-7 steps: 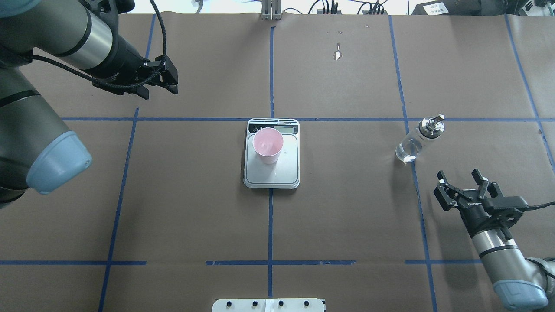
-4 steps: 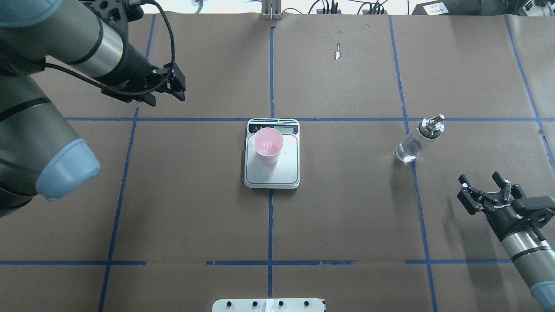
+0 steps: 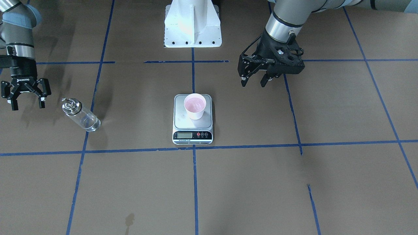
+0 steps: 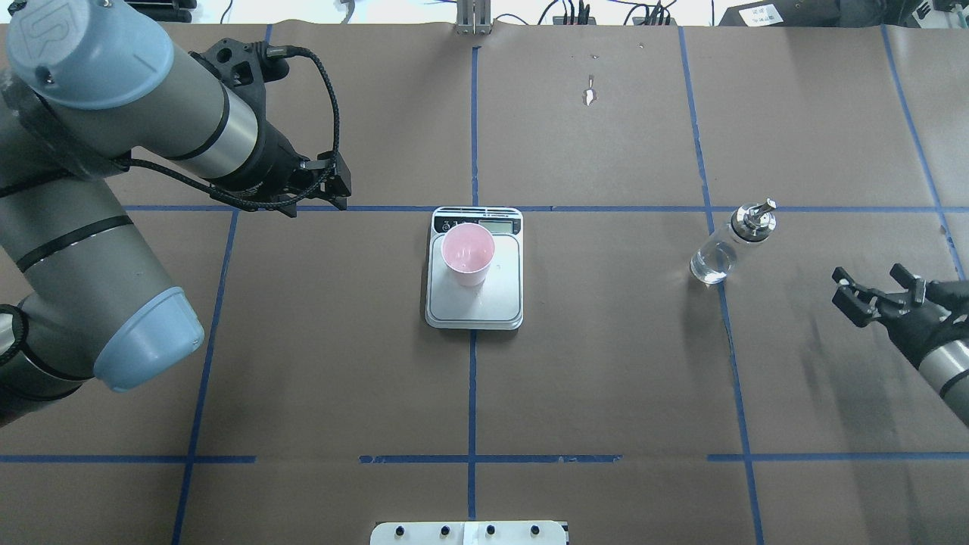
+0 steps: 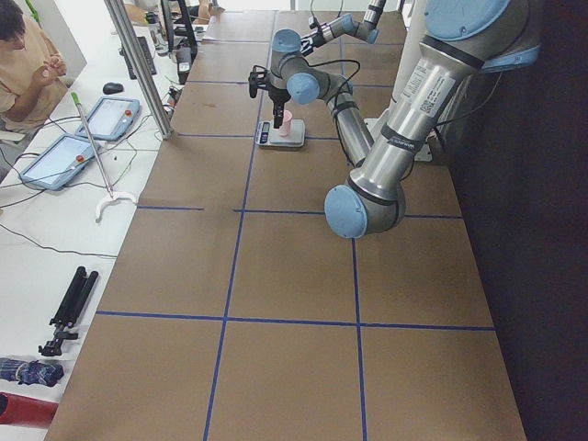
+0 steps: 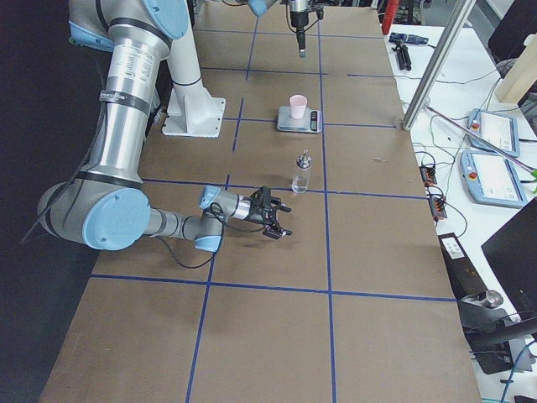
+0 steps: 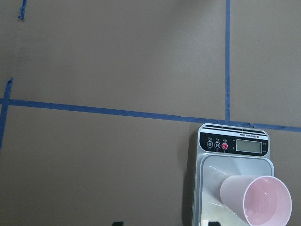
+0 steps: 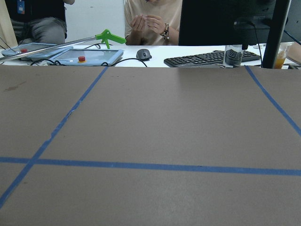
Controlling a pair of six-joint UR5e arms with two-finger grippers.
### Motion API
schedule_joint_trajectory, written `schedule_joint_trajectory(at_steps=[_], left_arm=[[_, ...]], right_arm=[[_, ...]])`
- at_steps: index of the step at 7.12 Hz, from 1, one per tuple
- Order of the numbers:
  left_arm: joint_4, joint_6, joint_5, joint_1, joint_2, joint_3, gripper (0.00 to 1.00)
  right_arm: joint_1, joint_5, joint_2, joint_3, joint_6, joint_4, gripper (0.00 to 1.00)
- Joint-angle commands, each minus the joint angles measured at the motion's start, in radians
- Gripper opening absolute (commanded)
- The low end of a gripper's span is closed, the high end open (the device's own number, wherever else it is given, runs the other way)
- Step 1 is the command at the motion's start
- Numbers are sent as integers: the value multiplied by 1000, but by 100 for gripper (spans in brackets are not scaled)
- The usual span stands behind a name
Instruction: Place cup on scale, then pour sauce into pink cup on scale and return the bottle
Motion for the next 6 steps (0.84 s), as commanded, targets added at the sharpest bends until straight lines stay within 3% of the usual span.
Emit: schedule_joint_trajectory(at_steps=[1,2,4,6], left_arm=[[2,102,4,-37,7,1,67],[2,211,2,-87,32,2,67],[0,418,2,-190,88,39,67],[-10,591,-7,-274,183,47,67]], right_arm=[[150,141,104,-25,-34,-4,100],[224,262,122,-31,-41,-10,100],[394,493,235,-131,-99,-27,100],[547,728,308,-148,-244,-195,100]])
